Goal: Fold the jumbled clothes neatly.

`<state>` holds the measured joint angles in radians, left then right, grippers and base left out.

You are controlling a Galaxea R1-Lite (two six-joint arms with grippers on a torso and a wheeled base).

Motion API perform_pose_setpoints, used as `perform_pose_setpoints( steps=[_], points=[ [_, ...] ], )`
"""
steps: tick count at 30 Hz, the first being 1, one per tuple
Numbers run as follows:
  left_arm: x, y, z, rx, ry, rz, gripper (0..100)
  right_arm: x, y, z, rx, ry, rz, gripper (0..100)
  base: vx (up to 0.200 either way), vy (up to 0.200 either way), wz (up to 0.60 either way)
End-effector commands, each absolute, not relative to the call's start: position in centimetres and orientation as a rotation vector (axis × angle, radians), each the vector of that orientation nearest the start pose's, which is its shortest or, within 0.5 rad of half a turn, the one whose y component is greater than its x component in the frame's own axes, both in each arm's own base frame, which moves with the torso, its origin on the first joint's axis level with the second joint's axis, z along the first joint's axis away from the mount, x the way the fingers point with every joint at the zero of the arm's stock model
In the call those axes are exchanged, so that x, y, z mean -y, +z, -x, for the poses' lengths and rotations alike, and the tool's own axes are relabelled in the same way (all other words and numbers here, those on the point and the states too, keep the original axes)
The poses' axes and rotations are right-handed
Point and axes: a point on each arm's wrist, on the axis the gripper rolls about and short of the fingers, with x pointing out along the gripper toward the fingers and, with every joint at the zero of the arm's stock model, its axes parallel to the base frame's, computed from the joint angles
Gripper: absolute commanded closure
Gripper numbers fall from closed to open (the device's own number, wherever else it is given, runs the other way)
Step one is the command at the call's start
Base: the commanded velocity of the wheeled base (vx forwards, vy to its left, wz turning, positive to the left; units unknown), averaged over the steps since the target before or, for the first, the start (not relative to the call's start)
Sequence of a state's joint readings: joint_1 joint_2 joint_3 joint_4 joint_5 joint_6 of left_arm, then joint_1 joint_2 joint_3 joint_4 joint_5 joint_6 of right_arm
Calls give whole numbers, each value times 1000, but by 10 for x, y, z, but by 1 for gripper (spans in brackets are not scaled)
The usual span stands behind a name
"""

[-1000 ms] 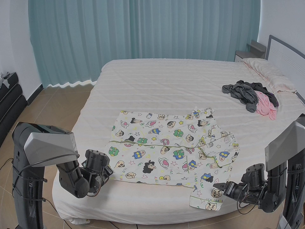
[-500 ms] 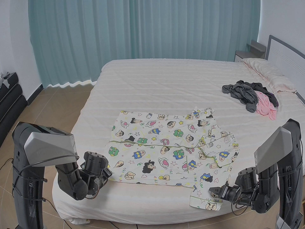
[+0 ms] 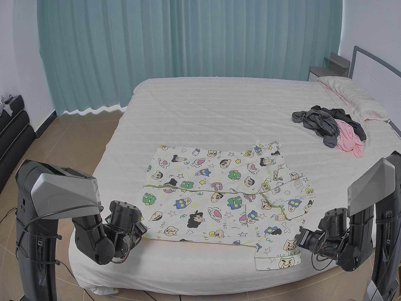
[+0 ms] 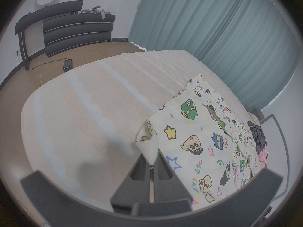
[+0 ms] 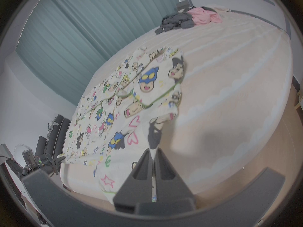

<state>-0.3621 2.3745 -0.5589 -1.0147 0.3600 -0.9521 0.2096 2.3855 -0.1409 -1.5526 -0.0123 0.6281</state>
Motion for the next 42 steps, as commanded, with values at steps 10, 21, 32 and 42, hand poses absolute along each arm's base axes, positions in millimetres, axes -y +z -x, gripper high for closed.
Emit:
perform_pose_setpoints(
  steps=[10,21,32,42],
  points=[
    [106,-52,-298,-679,342,623,100,-38,-46,-254,-701,5,-521,0,0,0,0],
    [106,-52,-299,-682,335,626,100,16,-36,-235,-719,191,-417,0,0,0,0],
    [107,-51,-299,-676,323,637,100,7,-64,-230,-794,447,-295,0,0,0,0],
    [107,-51,-299,-676,319,638,100,1,-77,-228,-823,540,-284,0,0,0,0]
  ],
)
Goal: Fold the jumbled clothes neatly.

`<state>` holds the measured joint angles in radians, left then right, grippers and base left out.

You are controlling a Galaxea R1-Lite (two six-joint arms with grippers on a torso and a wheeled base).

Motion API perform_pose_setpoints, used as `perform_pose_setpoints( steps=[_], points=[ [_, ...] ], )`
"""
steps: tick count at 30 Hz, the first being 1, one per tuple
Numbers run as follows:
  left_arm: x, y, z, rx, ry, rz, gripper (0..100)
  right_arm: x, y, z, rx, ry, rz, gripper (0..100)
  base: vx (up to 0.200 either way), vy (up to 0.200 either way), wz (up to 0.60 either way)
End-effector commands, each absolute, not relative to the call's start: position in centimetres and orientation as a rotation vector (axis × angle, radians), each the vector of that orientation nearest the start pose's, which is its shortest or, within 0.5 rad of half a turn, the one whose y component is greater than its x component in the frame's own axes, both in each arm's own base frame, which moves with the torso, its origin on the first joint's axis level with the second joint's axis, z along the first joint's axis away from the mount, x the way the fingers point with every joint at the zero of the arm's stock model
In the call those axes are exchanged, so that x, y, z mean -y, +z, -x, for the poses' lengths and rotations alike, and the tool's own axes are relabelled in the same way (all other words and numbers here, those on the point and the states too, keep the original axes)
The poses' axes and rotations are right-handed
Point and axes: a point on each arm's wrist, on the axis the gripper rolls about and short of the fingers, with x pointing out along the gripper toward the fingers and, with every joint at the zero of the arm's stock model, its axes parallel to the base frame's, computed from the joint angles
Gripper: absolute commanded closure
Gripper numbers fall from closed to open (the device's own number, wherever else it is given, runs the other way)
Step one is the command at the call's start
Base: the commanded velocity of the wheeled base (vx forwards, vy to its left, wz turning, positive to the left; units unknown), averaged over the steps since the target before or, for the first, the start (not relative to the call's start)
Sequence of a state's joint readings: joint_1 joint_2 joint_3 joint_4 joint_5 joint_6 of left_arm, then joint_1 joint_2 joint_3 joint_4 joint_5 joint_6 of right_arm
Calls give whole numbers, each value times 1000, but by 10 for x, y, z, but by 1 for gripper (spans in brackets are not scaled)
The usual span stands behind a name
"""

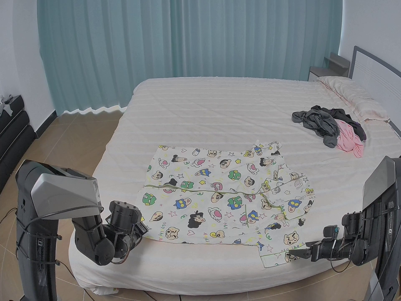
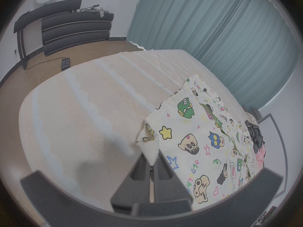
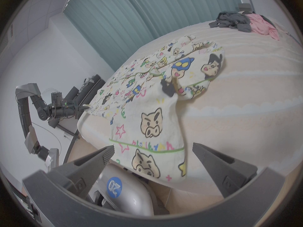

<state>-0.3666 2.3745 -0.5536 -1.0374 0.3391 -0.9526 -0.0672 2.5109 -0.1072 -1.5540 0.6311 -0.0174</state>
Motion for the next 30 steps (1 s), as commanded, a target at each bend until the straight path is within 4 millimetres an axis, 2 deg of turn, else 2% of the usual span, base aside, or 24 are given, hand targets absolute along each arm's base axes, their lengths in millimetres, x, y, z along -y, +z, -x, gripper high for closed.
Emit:
perform_pose_setpoints(
  steps=[1,2,3,10,13,17,22,27,30],
  points=[
    [107,-51,-299,-676,319,638,100,1,-77,-228,-822,541,-285,0,0,0,0],
    [108,-51,-299,-677,316,637,100,1,-76,-228,-822,547,-288,0,0,0,0],
    [107,-51,-299,-676,319,638,100,1,-76,-228,-821,548,-288,100,0,0,0],
    [107,-52,-297,-682,318,634,100,3,-75,-226,-823,553,-299,100,0,0,0],
    [108,-51,-292,-684,310,627,100,6,-70,-218,-832,562,-327,100,0,0,0],
    [111,-42,-283,-667,276,629,100,10,-62,-204,-853,553,-353,100,0,0,0],
    [117,-35,-269,-681,245,604,100,19,-48,-199,-850,523,-346,100,0,0,0],
    [116,-33,-266,-687,229,555,100,17,-31,-186,-920,536,-346,100,0,0,0],
    [113,-34,-261,-705,232,532,100,15,-27,-179,-963,542,-349,100,0,0,0]
  ],
)
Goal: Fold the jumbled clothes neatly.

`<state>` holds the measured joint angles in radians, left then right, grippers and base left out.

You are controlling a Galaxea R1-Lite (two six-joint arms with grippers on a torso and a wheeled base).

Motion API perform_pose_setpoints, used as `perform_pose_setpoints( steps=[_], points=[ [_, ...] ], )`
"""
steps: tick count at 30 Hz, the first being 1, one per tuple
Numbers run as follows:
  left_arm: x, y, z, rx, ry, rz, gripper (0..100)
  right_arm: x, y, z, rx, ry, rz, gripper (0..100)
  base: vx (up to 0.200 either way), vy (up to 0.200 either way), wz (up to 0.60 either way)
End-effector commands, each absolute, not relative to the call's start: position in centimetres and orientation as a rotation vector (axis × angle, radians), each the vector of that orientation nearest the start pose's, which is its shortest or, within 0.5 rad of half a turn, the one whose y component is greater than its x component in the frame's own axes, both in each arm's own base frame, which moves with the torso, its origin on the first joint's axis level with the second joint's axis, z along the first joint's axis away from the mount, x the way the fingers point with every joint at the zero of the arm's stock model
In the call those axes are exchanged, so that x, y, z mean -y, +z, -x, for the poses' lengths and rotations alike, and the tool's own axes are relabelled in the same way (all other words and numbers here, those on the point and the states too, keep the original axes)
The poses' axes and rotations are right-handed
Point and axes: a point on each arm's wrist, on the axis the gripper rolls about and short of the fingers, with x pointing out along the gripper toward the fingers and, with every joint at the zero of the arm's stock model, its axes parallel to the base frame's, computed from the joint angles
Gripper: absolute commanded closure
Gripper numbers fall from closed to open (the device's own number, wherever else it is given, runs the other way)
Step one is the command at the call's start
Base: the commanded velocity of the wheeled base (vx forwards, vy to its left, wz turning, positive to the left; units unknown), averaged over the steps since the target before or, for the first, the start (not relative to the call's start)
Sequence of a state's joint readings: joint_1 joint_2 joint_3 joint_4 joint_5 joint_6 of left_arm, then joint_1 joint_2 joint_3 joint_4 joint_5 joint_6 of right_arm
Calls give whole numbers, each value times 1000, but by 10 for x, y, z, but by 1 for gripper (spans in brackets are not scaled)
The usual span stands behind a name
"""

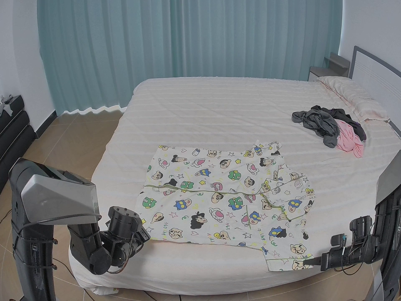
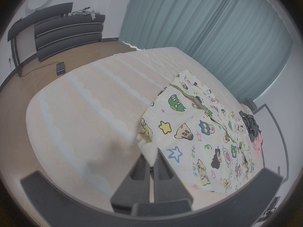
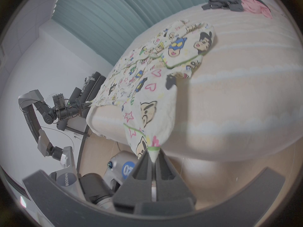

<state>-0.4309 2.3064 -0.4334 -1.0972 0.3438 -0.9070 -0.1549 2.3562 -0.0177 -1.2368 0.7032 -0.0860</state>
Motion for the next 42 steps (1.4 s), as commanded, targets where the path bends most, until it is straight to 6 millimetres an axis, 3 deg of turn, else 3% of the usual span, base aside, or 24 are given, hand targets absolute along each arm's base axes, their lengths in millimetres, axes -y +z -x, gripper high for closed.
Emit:
perform_pose_setpoints(
  steps=[1,9,26,39,42],
  points=[
    [113,-34,-259,-710,233,526,100,15,-27,-178,-971,539,-349,100,0,0,0],
    [105,-39,-239,-779,244,464,100,16,-20,-166,-1029,528,-357,100,0,0,0],
    [112,-34,-185,-894,161,341,100,15,-6,-146,-1110,498,-300,100,0,0,0],
    [101,-2,-162,-897,58,397,100,11,11,-125,-1161,499,-279,100,0,0,0],
    [97,-1,-155,-945,49,339,100,10,16,-121,-1150,498,-271,100,0,0,0]
  ],
)
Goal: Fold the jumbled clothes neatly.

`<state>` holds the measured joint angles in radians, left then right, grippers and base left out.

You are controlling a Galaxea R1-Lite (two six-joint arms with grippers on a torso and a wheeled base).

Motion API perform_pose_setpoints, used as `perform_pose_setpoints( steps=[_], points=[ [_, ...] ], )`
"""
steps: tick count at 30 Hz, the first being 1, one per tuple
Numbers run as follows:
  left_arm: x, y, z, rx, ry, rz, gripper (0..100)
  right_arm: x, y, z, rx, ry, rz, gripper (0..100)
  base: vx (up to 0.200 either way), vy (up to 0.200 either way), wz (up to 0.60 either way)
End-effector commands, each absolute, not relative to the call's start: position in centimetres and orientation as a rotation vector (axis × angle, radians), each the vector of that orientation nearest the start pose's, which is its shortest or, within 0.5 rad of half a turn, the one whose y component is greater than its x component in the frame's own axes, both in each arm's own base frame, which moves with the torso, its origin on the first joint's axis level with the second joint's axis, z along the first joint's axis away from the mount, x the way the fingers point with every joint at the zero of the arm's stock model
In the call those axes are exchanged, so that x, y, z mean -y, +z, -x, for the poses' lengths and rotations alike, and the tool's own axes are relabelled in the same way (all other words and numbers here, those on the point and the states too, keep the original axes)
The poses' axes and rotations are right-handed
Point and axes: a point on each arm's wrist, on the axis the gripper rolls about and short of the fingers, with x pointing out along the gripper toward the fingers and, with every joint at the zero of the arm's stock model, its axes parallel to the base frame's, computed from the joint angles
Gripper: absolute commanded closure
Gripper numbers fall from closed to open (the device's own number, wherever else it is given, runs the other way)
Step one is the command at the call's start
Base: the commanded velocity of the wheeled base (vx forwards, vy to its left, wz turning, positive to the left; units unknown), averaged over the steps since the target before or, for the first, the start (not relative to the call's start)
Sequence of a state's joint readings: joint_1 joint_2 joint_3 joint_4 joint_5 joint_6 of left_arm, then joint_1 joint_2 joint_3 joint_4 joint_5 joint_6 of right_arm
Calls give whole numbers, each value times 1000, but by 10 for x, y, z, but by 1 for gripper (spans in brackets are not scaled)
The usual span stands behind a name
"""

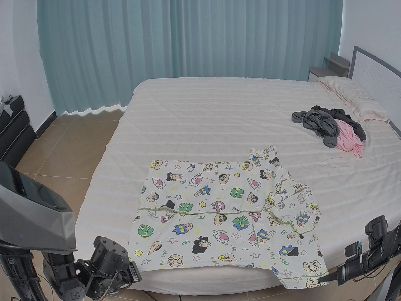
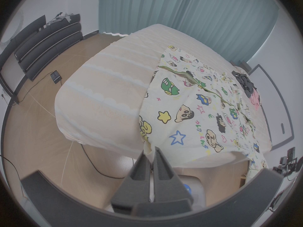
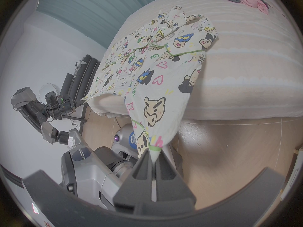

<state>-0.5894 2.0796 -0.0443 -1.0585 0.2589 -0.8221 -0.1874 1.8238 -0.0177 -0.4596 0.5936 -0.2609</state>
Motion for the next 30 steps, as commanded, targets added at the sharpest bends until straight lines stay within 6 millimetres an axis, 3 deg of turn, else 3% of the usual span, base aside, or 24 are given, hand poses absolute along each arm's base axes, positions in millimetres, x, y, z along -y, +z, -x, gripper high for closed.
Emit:
perform_pose_setpoints(
  steps=[1,4,7,17,21,23,30],
  points=[
    [97,-2,-155,-961,54,323,100,10,17,-120,-1150,501,-270,100,0,0,0],
    [99,-3,-159,-971,62,316,100,8,18,-118,-1152,510,-264,100,0,0,0],
    [105,12,-177,-927,47,367,100,7,19,-119,-1141,523,-259,100,0,0,0],
    [123,53,-222,-1053,80,403,100,11,26,-147,-1064,548,-264,100,0,0,0],
    [122,54,-226,-1049,87,409,100,11,28,-152,-1047,552,-268,100,0,0,0],
    [123,58,-236,-1027,91,427,100,10,33,-169,-1016,563,-281,100,0,0,0],
    [121,54,-260,-1010,125,453,100,7,37,-191,-990,573,-279,100,0,0,0]
  ],
)
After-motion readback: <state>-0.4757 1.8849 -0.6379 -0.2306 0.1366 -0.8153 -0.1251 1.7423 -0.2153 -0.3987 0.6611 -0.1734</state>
